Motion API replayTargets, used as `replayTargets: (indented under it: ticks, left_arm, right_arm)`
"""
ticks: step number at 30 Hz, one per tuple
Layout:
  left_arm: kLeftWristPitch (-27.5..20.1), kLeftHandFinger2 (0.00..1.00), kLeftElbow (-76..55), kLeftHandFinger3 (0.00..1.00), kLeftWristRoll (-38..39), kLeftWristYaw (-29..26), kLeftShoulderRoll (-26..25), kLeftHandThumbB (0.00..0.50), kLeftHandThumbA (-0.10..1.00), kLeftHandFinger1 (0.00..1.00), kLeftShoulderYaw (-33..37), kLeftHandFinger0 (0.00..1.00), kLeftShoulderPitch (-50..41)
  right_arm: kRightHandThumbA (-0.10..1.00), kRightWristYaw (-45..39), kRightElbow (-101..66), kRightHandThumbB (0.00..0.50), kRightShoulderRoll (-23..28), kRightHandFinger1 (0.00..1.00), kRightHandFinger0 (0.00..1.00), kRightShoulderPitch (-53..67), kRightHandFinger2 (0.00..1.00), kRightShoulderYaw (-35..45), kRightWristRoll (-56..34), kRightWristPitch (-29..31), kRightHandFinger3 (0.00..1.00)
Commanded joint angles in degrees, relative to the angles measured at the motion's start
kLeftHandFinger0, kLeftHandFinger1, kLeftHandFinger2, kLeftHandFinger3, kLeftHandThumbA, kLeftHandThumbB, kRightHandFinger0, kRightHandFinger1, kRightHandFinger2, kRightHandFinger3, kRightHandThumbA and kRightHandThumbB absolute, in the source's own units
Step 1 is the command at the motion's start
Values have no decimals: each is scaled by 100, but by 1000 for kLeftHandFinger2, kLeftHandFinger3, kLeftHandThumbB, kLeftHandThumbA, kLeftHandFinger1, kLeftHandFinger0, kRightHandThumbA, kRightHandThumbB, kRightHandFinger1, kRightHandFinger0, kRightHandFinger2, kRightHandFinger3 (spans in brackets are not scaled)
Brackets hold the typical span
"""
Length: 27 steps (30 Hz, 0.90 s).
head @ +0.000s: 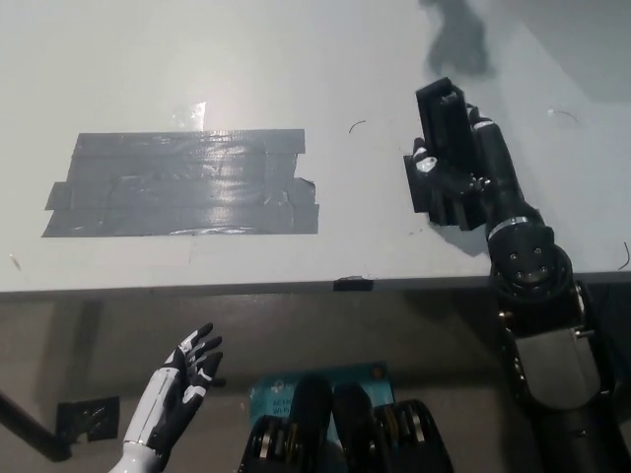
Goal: A person hands a stapler to the robot and the robot grabs it with its right hand and places it on the desk infront of it
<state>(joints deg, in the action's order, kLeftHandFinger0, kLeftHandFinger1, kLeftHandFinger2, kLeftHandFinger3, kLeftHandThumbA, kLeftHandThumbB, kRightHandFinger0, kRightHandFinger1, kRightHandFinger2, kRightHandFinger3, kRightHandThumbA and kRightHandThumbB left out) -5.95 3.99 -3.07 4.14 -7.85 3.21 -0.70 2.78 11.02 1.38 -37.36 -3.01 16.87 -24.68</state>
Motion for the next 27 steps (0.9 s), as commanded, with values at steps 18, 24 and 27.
replayTargets:
  ticks: [18, 24, 27]
  left_arm:
    - [149, 846, -264, 916, -46, 157, -106, 421, 695, 821, 27, 666, 227]
    - [189, 849, -293, 929, -140, 145, -145, 429, 702, 838, 45, 748, 254]
    - [241, 851, -333, 932, -143, 154, -153, 429, 699, 840, 43, 759, 263]
  right_arm:
    - [-100, -505, 2951, 160, 82, 505, 23, -1486, 877, -1450, 276, 725, 844]
    - [281, 7, 3518, 266, 135, 953, 671, -1618, 1000, -1689, 712, 657, 1000]
    - [562, -212, 3428, 405, 235, 1000, 1000, -1670, 1000, -1880, 866, 207, 1000]
